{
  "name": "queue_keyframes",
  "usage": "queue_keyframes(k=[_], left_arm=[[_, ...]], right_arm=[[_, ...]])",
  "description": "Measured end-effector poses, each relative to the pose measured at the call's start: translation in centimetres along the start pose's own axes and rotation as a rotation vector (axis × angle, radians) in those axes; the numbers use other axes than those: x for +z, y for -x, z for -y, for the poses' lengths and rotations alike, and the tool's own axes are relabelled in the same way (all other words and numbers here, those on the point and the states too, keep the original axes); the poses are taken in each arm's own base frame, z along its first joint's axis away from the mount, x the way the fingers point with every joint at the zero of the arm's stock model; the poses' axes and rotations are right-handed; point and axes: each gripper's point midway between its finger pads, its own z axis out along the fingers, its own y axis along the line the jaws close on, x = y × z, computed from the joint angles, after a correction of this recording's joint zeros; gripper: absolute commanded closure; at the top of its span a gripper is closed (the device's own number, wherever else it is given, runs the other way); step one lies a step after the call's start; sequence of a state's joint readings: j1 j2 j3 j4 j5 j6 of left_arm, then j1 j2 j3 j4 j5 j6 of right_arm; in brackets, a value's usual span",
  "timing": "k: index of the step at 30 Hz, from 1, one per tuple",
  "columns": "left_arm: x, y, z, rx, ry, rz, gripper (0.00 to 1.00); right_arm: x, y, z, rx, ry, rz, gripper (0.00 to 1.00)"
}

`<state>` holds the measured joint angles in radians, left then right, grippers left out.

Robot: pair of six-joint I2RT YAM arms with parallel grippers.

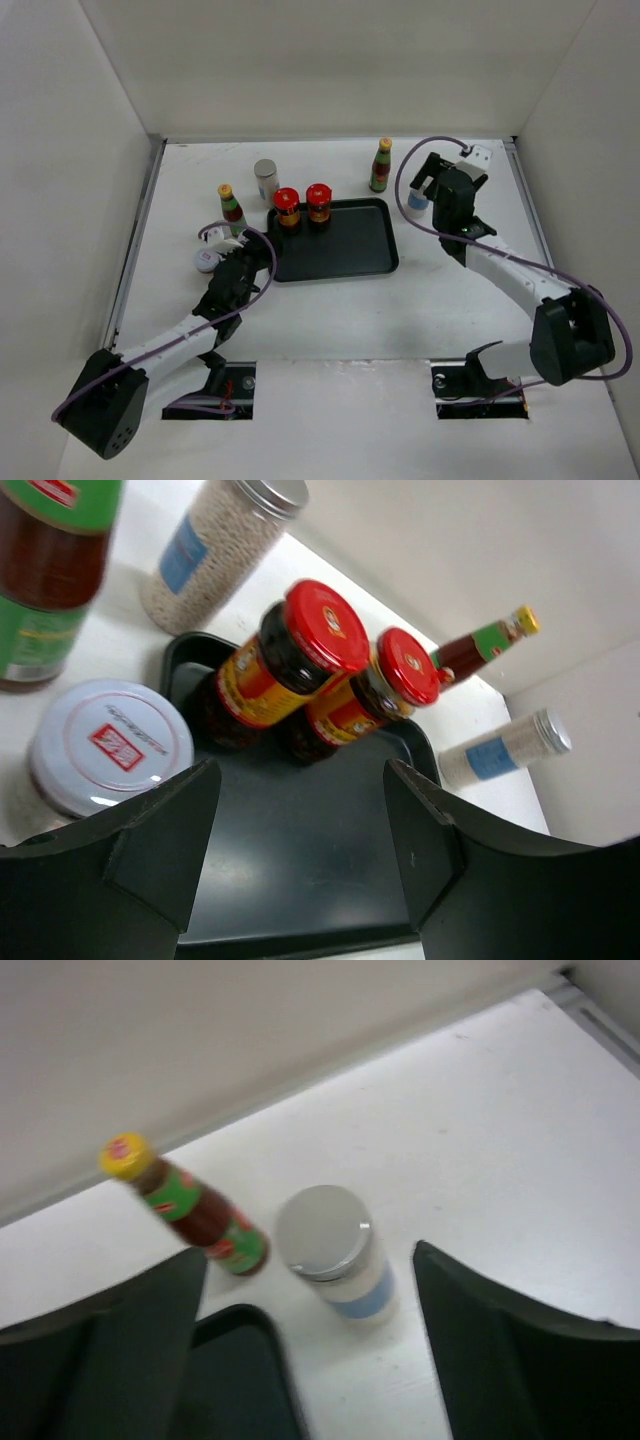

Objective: Organize the condiment bottles

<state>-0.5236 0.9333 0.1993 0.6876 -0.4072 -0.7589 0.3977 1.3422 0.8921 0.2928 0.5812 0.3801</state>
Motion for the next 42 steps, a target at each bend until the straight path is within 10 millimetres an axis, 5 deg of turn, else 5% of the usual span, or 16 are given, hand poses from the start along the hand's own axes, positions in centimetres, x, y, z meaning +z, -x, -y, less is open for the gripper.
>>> queue_keyframes(k=[5, 12, 19, 25, 28, 34, 42], left_arm=[[-0.1, -1.2, 1.3, 0.017, -0.048, -0.029, 0.35], [0.0, -1.0, 1.9, 0.019, -0.07, -0.021, 0.35], [0.0, -0.9, 2.1, 0.019, -0.076, -0.014, 0.35], [0.0, -0.7, 2.1, 0.019, -0.079, -0.009, 0.35], [0.0, -0.7, 2.1, 0.019, -0.079, -0.009, 0.35], [0.0, -0.7, 2.1, 0.019, -0.079, -0.009, 0.34], [0.0, -0.5, 2.0, 0.018, -0.074, -0.003, 0.34]], right_arm=[[2.3, -2.7, 4.0, -0.087, -0.109, -0.089, 0.0], [5.3, -6.7, 2.9, -0.158, -0.041, -0.225, 0.0], [6.6, -7.3, 2.6, -0.172, -0.027, -0.244, 0.39], [5.2, -7.1, 2.5, -0.19, -0.03, -0.239, 0.43], [2.4, -6.4, 0.4, -0.212, 0.026, -0.23, 0.43], [-2.5, -5.5, -7.9, -0.196, 0.257, -0.181, 0.43], [-1.1, -12.8, -12.8, -0.241, 0.35, -0.284, 0.39]])
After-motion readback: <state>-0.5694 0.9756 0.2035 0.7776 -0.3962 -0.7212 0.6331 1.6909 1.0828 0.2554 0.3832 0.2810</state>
